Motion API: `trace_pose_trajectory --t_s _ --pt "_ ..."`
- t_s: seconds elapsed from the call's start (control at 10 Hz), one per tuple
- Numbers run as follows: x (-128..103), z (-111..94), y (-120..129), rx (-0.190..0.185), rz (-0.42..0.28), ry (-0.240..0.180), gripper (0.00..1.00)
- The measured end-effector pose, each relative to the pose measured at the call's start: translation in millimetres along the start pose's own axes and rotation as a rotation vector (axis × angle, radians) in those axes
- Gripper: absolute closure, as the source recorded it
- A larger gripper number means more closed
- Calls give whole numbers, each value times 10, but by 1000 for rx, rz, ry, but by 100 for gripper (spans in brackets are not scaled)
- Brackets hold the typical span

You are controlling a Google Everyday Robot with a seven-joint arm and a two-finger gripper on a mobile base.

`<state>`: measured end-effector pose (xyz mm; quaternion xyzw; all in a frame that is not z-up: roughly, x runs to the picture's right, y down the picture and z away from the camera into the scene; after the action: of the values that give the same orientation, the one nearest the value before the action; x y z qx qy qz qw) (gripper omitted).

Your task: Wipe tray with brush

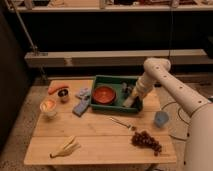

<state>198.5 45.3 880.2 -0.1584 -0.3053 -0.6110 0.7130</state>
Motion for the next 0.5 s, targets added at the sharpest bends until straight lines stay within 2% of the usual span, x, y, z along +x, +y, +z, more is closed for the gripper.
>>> trace_pose_trajectory --t_s 0.3,0.5 --pt "103 49 -201 32 -16 1 100" --pt "51 71 -334 53 -38 -10 100"
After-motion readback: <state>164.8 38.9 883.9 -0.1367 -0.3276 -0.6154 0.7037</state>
